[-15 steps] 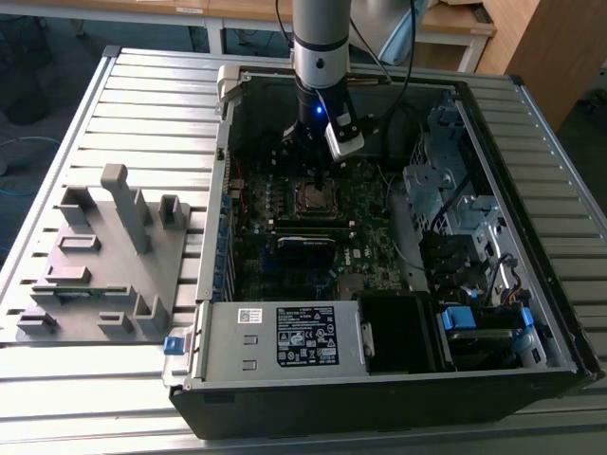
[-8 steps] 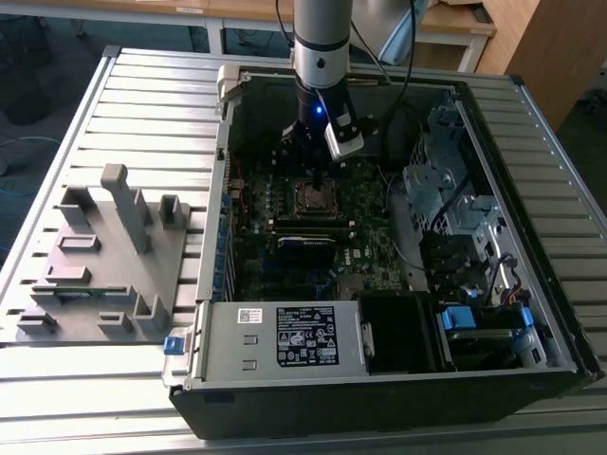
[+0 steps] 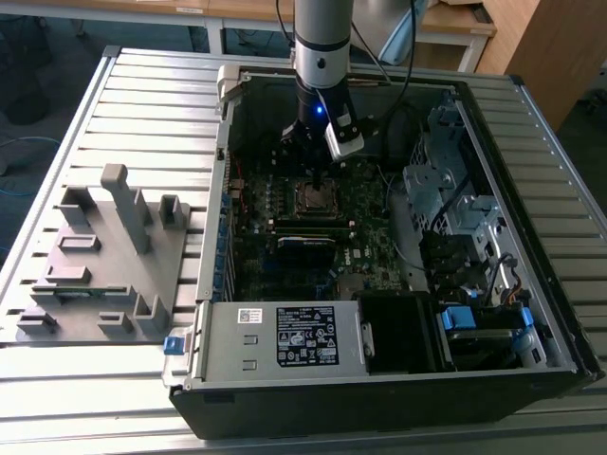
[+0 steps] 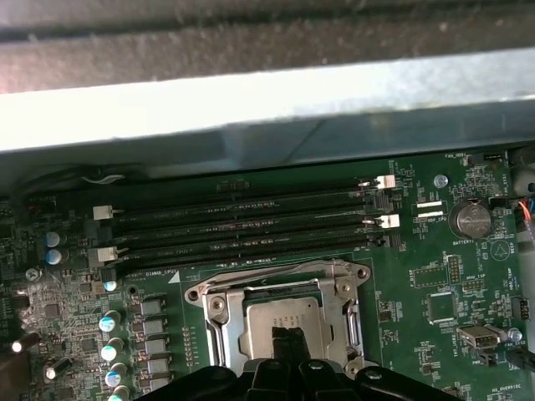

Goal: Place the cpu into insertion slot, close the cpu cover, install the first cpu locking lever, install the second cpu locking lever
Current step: 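Install the first cpu locking lever, then install the second cpu locking lever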

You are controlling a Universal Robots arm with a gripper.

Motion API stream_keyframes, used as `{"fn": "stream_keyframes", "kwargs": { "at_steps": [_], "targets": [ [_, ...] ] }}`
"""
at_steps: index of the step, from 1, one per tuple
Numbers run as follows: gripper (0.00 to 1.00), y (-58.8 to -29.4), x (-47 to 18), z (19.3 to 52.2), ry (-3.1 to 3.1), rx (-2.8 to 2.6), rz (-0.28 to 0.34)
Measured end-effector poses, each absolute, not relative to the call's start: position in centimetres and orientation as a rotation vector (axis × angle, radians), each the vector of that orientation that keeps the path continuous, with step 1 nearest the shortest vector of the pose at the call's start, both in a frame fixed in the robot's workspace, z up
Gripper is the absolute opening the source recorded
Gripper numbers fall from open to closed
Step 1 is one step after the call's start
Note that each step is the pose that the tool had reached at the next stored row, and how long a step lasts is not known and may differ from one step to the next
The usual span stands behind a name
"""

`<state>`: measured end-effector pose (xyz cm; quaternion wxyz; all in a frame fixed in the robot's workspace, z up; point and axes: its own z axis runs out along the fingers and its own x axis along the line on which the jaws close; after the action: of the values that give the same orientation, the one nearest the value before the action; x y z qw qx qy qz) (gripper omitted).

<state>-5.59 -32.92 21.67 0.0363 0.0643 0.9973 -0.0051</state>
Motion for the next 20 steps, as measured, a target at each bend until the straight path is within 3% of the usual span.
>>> {"fn": "stream_keyframes", "kwargs": {
  "at_steps": [20],
  "targets": [
    [0.1, -32.9, -4.2, 21.9, 3.063, 0.198, -0.016]
  ]
}}
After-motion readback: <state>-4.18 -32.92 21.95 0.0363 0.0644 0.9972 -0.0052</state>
